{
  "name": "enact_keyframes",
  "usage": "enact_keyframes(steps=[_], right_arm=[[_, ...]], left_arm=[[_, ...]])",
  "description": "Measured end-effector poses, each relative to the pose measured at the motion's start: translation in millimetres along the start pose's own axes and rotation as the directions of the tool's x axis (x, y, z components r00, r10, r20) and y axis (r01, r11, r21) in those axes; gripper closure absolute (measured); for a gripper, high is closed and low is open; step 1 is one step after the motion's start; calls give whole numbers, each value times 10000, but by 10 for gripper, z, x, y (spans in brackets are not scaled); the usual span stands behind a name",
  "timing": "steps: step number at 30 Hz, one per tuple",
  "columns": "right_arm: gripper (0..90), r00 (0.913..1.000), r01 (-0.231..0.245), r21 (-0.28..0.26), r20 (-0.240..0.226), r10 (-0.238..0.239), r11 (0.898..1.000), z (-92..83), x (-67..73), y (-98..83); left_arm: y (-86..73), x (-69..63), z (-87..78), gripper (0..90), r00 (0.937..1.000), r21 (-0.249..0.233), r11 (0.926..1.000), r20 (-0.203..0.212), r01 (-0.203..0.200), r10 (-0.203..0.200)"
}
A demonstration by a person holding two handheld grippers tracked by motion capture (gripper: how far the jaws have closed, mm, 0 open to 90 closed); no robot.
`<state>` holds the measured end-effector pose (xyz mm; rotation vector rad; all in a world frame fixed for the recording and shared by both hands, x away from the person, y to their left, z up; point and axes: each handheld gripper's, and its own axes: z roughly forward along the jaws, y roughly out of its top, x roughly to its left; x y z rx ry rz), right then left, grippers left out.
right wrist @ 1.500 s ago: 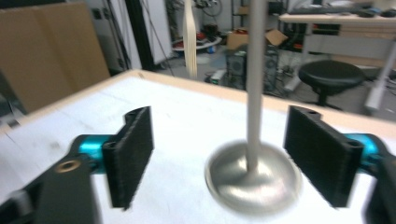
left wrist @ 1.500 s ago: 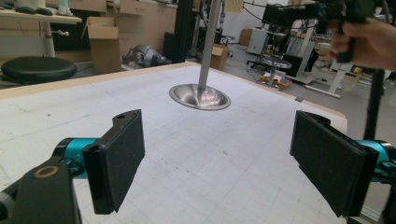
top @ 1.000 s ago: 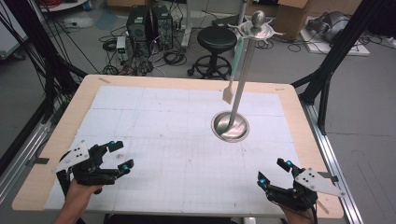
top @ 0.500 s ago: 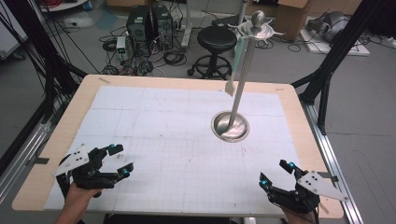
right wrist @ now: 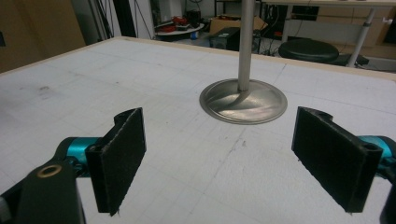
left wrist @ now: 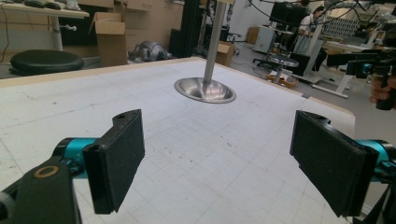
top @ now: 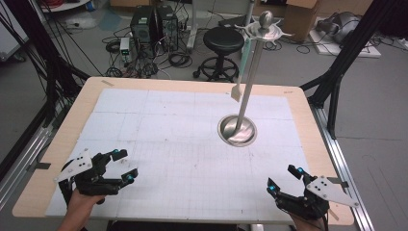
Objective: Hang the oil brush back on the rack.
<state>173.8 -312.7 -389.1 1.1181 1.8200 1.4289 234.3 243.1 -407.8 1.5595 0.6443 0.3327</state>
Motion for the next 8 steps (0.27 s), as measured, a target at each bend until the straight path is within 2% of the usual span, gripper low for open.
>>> enact_keyframes(steps=[8], right_arm=[[164,9999,-103,-1,7,103,9999,-1,-7,-3]], left_arm=[[-1,6,5,182,10000,-14,10000,-10,10,-10]])
